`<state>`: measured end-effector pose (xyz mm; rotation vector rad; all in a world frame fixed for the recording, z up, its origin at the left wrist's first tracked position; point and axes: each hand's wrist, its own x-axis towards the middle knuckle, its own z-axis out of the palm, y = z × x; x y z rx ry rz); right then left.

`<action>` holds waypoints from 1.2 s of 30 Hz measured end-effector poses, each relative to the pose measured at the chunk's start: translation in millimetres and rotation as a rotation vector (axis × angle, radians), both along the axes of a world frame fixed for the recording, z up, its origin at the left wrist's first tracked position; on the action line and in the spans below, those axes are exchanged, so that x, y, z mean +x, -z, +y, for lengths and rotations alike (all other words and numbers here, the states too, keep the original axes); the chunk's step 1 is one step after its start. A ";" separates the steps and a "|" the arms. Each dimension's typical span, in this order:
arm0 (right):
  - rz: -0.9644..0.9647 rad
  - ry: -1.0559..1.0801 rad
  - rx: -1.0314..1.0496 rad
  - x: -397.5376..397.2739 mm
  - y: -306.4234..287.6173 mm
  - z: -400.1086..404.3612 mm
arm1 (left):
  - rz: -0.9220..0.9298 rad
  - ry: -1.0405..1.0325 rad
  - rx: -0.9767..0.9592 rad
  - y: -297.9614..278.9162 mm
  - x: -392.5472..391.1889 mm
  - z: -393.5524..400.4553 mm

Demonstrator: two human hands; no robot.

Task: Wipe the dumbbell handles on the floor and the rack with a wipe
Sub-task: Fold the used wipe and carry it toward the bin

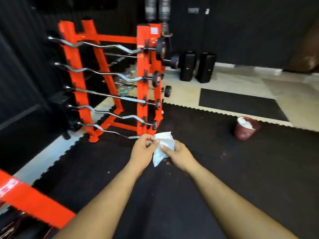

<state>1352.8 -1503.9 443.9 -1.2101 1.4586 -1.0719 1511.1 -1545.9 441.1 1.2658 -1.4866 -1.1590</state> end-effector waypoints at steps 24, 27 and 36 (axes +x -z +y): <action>-0.050 0.629 -0.028 -243.4 8.6 -79.9 | 0.041 0.585 0.187 13.8 -289.8 -157.8; -0.106 0.655 -0.040 -275.9 14.0 -87.7 | -0.021 0.687 0.213 18.4 -327.8 -172.5; -0.247 0.702 -0.129 -419.6 31.8 -104.1 | 0.007 0.728 0.274 20.0 -472.3 -206.2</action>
